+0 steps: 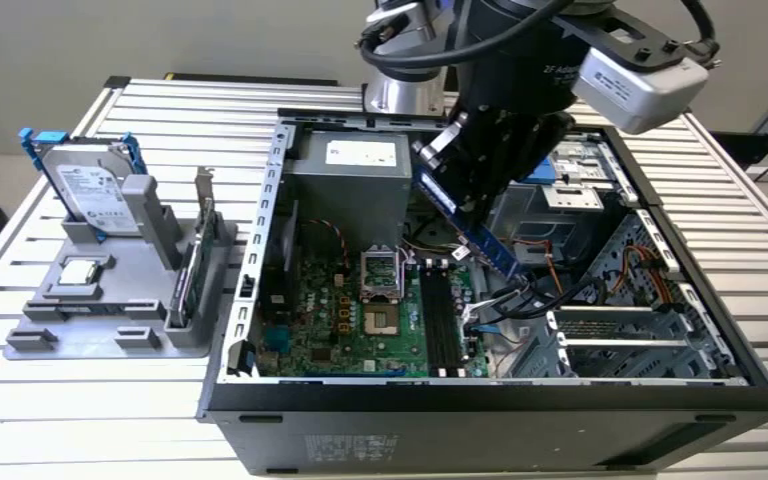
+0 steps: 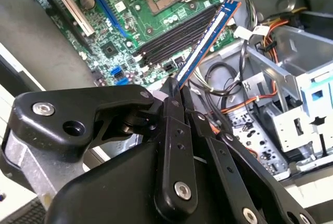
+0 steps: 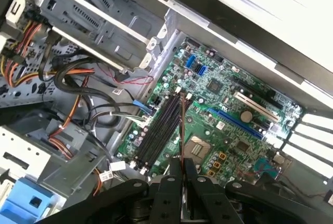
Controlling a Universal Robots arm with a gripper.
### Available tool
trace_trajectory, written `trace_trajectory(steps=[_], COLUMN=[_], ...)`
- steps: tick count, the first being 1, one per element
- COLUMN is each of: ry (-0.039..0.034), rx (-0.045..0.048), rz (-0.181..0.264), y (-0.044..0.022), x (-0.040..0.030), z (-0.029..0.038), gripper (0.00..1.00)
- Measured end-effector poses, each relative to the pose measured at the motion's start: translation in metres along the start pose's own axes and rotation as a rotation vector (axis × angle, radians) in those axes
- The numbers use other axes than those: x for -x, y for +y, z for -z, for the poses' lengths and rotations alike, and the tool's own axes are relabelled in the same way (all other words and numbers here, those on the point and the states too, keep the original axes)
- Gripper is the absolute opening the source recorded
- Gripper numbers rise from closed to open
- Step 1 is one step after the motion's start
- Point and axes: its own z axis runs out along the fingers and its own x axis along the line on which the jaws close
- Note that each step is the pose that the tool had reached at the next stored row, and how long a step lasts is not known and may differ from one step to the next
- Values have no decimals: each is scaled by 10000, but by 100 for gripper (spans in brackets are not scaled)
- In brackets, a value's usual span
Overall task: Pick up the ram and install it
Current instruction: 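Insert the ram into the slot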
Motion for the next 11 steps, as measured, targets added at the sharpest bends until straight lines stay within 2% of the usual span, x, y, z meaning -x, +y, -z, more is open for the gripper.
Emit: trace_trajectory(steps=[11], ry=[11], rx=[-8], rz=[-1417], y=[0], x=[0], z=[0], gripper=[0])
